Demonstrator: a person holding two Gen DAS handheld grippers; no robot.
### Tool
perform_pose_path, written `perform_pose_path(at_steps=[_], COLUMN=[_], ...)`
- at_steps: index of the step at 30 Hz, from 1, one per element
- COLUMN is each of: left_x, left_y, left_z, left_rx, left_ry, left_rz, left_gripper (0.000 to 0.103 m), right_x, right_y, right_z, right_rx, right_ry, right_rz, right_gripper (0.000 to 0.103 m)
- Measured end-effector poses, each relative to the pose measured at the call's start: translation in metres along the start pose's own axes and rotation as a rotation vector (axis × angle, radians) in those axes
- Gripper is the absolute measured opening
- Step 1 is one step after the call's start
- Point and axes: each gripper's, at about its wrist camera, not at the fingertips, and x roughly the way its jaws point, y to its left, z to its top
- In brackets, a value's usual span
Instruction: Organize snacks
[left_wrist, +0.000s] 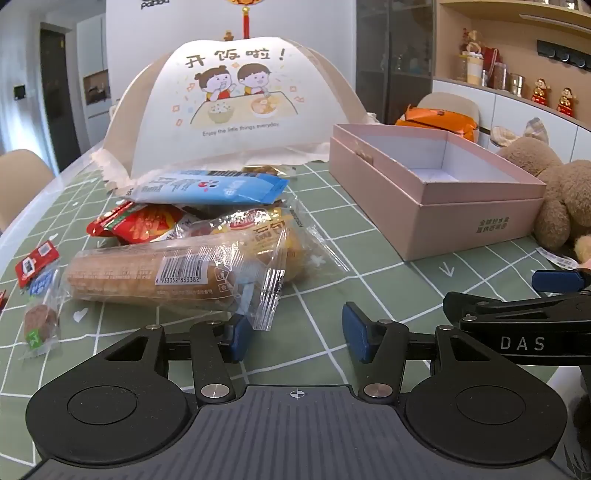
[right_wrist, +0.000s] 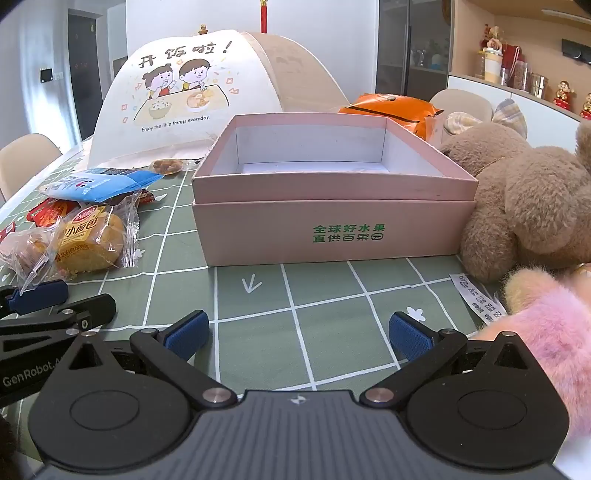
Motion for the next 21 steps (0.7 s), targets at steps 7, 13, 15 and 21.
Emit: perform_pose_path(at_steps=[7, 13, 15, 21], left_x=[0.0, -0.0005, -0.0009, -0.0012], left_y=[0.0001, -0.0001, 0.0, 0.0009], left_z=[0.0, 0.0007, 0.0014, 0.0019], left_rx=[0.0, 0.001, 0.001, 0.001], left_ry=[0.0, 0.0, 0.0, 0.0], left_rz=[0.0, 0.0, 0.001, 0.001], left_gripper=[0.059, 0.059, 0.059, 0.059], right_x=[0.0001, 0.0001, 0.0001, 0.0], right_y=[0.0003, 0.0004, 0.0005, 0.0004], right_z=[0.0, 0.0, 0.0001, 0.0002], right_rx=[0.001, 0.001, 0.001, 0.001], right_ry=[-0.001, -0.001, -0.001, -0.001], right_rz=[0.001, 0.001, 0.001, 0.001], right_gripper=[0.103, 0.103, 0.103, 0.103])
